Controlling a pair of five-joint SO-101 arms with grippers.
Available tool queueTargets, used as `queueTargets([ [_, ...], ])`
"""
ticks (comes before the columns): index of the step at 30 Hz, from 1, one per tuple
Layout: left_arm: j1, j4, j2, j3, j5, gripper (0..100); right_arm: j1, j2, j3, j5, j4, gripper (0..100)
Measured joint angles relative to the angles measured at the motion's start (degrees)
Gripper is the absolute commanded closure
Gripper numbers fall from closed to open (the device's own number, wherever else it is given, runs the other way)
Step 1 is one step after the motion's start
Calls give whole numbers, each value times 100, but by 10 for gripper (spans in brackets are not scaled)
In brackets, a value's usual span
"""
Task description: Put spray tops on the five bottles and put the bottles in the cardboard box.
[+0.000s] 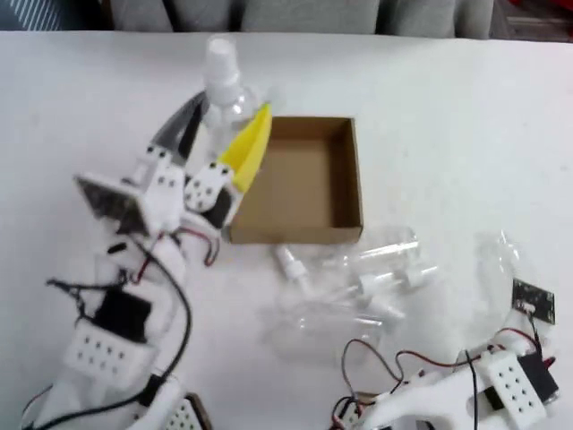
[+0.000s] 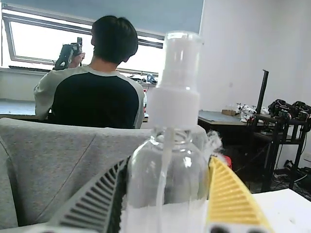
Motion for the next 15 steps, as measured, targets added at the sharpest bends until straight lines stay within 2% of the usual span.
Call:
queueTargets([
  [8,0,-1037,1459,-18,0,944,105,-440,299,202,-44,981],
  [10,-62,-1336,1811,-18,0,979,105,-598,360,202,-44,981],
  [15,-369,-2382,2787,-18,0,979,105,-1029,545,202,-44,981],
])
